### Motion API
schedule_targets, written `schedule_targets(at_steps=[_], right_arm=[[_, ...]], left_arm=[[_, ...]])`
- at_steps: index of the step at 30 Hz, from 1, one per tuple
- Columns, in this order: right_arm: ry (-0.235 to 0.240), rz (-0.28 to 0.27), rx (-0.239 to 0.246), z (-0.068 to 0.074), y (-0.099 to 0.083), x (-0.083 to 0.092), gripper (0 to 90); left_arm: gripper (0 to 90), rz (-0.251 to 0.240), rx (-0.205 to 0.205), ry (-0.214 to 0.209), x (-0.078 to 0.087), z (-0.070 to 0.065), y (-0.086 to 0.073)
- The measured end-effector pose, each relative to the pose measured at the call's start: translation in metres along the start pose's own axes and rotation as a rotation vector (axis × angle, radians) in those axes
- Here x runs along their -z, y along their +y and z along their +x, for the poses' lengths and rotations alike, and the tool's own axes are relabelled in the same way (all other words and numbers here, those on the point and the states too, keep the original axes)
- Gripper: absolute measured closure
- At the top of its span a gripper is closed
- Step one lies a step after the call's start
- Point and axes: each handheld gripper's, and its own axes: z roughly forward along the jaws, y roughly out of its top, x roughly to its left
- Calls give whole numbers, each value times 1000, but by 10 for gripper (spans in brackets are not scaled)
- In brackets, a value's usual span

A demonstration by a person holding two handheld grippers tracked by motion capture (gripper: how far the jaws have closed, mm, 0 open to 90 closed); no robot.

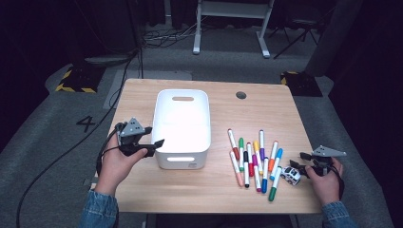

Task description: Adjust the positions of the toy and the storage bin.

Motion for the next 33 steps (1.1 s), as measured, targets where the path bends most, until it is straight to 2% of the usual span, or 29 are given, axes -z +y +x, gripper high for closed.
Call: schedule_targets(at_steps=[2,3,7,8,9,11,13,14,15,16,17,18,19,24,25,27,28,31,33], right_arm=[[0,0,1,0,0,0,341],[0,0,-1,0,0,0,341],[0,0,0,0,0,0,341],[0,0,0,0,0,0,341],[0,0,0,0,0,0,341],[1,0,1,0,0,0,341],[3,0,2,0,0,0,341],[4,0,3,0,0,0,341],[4,0,3,0,0,0,341],[4,0,4,0,0,0,341],[4,0,4,0,0,0,341],[5,0,4,0,0,0,341],[5,-1,5,0,0,0,341],[5,-1,5,0,0,0,341],[5,-1,6,0,0,0,341],[6,-1,5,0,0,0,341],[5,-1,4,0,0,0,341],[6,0,6,0,0,0,341],[7,-1,5,0,0,0,341]], left_arm=[[350,-2,-7,5,1,-9,0],[350,13,-17,-3,2,-13,0],[346,5,-31,-19,5,-28,0],[346,5,-31,-19,5,-28,0],[346,2,-34,-28,5,-35,0],[345,0,-20,-45,5,-41,0],[345,-4,-22,-56,4,-44,1],[345,-2,-51,-45,5,-44,1],[345,-2,-51,-45,5,-44,1],[345,1,-34,-63,3,-48,2],[345,-1,-51,-58,3,-49,3],[345,2,-37,-67,2,-52,3],[345,3,-50,-61,2,-54,4],[345,15,-54,-74,0,-63,7],[345,14,-67,-74,-1,-65,8],[345,14,-52,-90,-3,-71,8],[345,13,-63,-81,-4,-72,9],[345,17,-48,-97,-5,-77,9],[347,14,-52,-93,-5,-79,9]])
